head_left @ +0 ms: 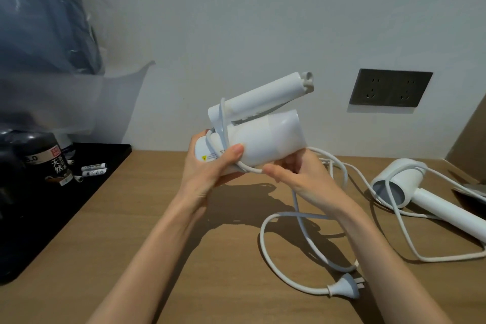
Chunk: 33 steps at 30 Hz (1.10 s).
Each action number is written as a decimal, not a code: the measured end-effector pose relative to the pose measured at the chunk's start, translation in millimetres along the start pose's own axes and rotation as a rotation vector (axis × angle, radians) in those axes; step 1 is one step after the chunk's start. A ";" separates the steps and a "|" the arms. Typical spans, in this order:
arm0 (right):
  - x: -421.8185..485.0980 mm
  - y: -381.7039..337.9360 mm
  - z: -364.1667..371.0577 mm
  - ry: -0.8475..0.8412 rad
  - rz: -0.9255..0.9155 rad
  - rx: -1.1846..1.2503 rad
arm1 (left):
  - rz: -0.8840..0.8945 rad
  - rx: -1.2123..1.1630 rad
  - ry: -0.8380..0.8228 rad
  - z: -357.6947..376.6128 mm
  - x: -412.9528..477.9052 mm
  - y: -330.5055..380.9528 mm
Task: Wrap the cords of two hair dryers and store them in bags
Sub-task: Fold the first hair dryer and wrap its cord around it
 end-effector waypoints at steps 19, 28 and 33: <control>-9.3 -13.5 -75.1 0.103 -0.025 -0.286 | -0.071 -0.115 0.268 -57.9 20.1 -20.4; -22.5 -24.2 -101.6 -0.025 0.126 -0.003 | -0.106 -0.151 0.323 -70.4 22.6 -32.7; -25.1 -17.6 -106.5 -0.073 0.138 0.209 | -0.119 -0.145 0.365 -73.0 19.9 -35.7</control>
Point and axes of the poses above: each hand's wrist, its own x-axis towards the middle knuckle, its own z-axis out of the palm, y = z × x, the point moved 10 cm from there along x, towards the middle knuckle, and after that the axes turned 5 degrees about -x, right-handed, at the moved point
